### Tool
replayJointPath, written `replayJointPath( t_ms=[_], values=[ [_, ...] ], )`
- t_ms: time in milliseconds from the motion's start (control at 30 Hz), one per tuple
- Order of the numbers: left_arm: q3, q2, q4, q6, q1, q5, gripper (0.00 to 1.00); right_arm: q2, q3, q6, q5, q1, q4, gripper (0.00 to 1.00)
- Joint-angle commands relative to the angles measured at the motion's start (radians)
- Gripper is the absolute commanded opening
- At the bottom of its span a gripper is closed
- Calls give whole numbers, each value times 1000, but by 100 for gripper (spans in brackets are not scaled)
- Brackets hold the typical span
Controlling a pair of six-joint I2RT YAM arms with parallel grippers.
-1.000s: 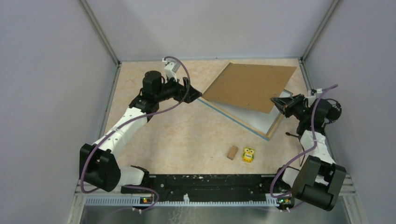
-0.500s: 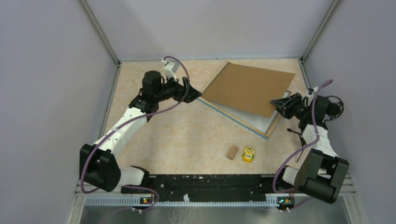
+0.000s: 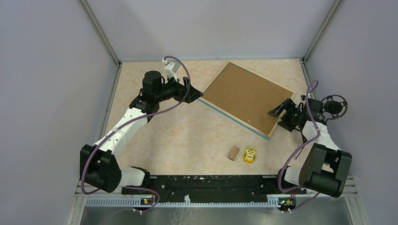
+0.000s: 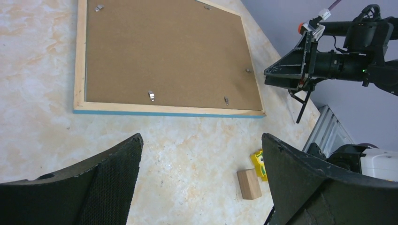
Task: Put the photo into the frame
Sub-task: Place the photo frame item in the photo frame.
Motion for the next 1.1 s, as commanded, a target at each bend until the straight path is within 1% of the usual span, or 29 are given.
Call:
replayJointPath(
  t_ms=[0,67,100,133,233,300,433,533,633,667,700,733,767,800,833,933,967,1067],
  values=[
    [-6,-8,52,-10,4,23,99,-22,78,-95,196,49,-112,83],
    [-6,-8,53,-14,5,25,99,-35,95,-104,273,72,-146,90],
    [-6,-8,53,-15,4,27,99,-38,104,-107,300,84,-163,95],
    [-6,-8,54,-16,4,29,99,-39,115,-113,316,95,-179,98],
    [-6,-10,56,-18,4,31,99,-42,146,-129,364,151,-220,99],
    [-7,-9,56,-18,5,29,99,-48,160,-136,413,210,-229,99],
    [-7,-4,57,-22,4,31,99,-20,205,-164,510,396,-208,98],
    [-7,0,57,-24,6,33,99,55,245,-200,463,510,-136,92],
    [-9,-2,54,-20,6,25,99,168,301,-249,383,591,-67,89],
    [-9,-2,53,-18,6,20,99,212,335,-272,372,615,-62,86],
    [-9,-1,51,-15,6,16,99,258,371,-304,366,640,-63,75],
    [-8,-2,48,-12,6,13,99,301,415,-342,369,667,-71,60],
    [-7,-5,46,-9,6,10,99,348,462,-373,385,695,-89,54],
    [-6,-7,43,-6,6,5,99,391,509,-410,403,721,-112,52],
    [-4,-9,40,-1,7,-2,99,429,556,-446,424,747,-126,52],
    [0,-18,27,4,12,-21,99,537,672,-512,493,813,-161,61],
    [1,-21,22,6,13,-29,99,567,717,-537,498,825,-174,63],
    [13,-26,-12,10,18,-69,99,649,807,-552,506,853,-205,63]
  ],
)
